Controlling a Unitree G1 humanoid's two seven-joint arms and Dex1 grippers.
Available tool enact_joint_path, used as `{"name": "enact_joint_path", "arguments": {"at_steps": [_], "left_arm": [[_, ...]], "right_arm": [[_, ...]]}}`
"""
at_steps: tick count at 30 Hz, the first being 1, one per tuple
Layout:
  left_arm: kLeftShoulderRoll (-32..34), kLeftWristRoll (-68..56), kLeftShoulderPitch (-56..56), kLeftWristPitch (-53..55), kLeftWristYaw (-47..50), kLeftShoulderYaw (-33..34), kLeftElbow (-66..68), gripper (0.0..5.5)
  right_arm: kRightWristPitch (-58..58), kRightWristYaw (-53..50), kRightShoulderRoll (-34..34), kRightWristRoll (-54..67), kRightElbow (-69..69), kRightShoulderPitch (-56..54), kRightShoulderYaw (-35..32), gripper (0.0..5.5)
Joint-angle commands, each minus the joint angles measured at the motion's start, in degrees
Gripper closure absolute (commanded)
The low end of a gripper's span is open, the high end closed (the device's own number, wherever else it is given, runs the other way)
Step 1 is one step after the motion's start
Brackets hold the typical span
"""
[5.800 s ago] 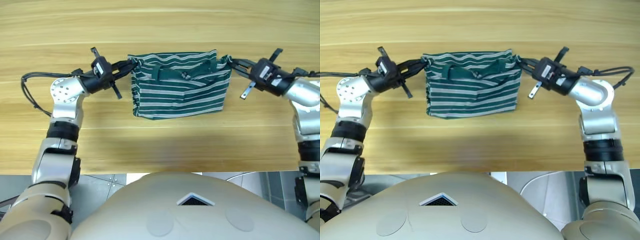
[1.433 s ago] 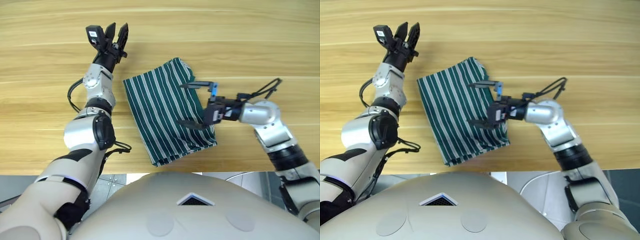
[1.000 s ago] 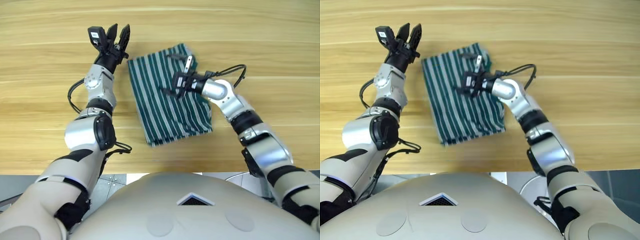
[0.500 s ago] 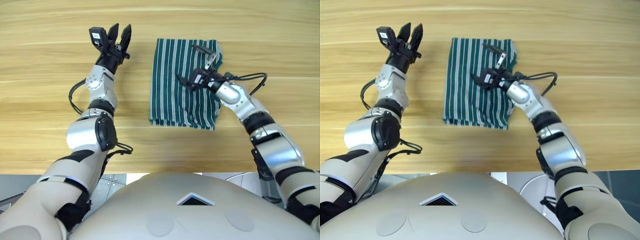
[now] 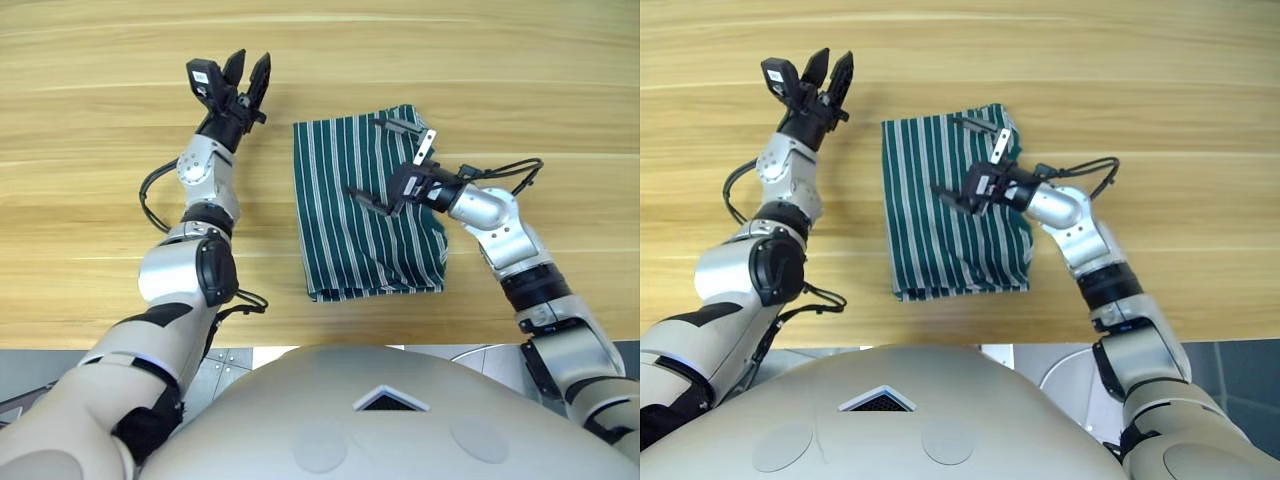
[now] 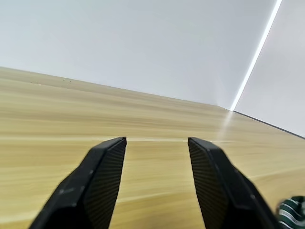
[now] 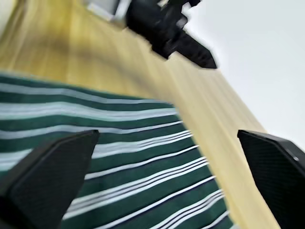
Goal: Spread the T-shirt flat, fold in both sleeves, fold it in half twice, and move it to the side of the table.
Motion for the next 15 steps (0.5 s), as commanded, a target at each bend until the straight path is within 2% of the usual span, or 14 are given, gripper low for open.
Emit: {"name": "enact_joint_path", "arguments": {"at_steps": [1,3,5,6,11,15], "left_arm": [[0.1,-2.4,2.7,-4.8,-14.0,-2.0,-6.2,3.10],[0.9,-6.9,6.5,-3.7,-25.6,-3.9,-15.6,3.10],[4.4,-9.1,13.6,-1.3,-33.4,-8.3,-29.8,3.10],[7.4,-9.1,17.9,-0.3,-36.0,-10.5,-37.3,2.90],[21.6,-11.2,35.0,7.9,-43.4,-15.0,-64.5,2.03],[33.1,-12.3,48.7,14.8,-47.3,-16.1,-79.7,1.34]], "right_arm": [[3.5,0.8,-1.2,6.8,-7.5,0.3,-6.4,0.13],[4.9,1.4,-4.5,8.7,-11.0,0.9,-10.9,0.13],[5.3,2.8,-9.8,7.7,-12.1,2.7,-15.4,0.13],[4.9,4.0,-13.5,6.4,-11.9,4.7,-17.5,0.10],[1.9,11.4,-27.3,5.6,-12.3,19.0,-25.6,0.10],[0.2,20.5,-33.2,11.5,-18.2,33.6,-32.5,0.10]]}}
